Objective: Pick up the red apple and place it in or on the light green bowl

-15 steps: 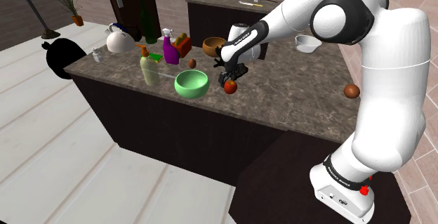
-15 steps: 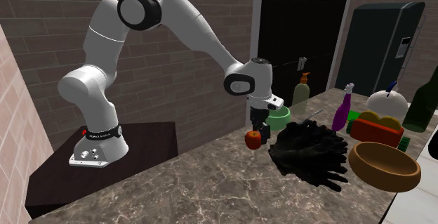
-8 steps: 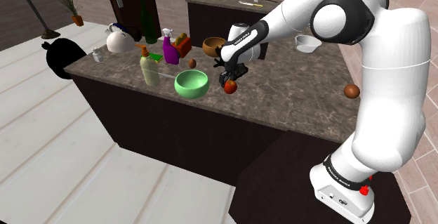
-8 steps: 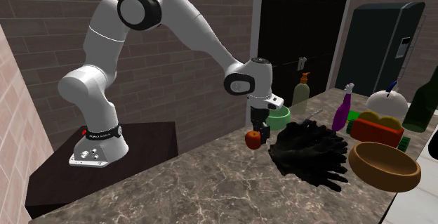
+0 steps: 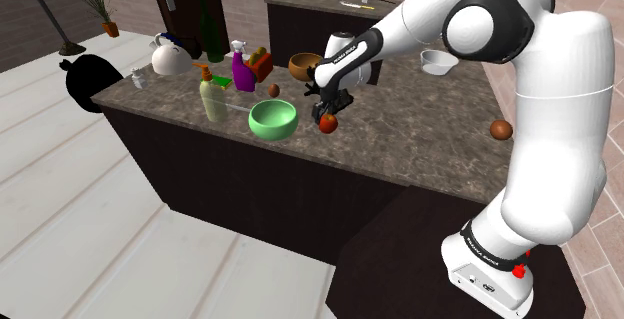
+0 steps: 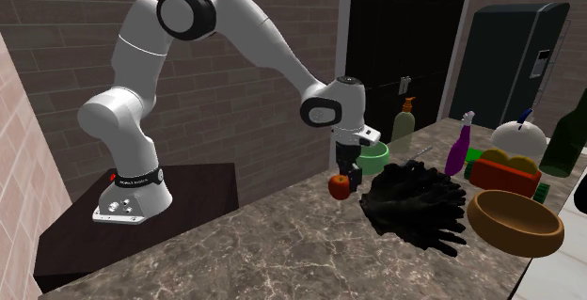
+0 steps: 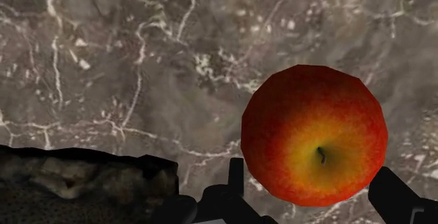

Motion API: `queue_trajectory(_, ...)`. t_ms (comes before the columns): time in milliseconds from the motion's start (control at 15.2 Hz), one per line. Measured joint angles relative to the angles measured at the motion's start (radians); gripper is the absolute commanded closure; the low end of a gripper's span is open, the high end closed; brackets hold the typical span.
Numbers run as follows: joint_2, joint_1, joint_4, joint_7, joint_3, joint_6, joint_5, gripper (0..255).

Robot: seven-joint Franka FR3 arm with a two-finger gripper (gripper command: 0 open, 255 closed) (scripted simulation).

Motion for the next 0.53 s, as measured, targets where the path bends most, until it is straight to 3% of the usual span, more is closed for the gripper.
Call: queue_trajectory(528,-0.069,0.004,0.004,0.011,-0.007,-0.075,-0.01,255)
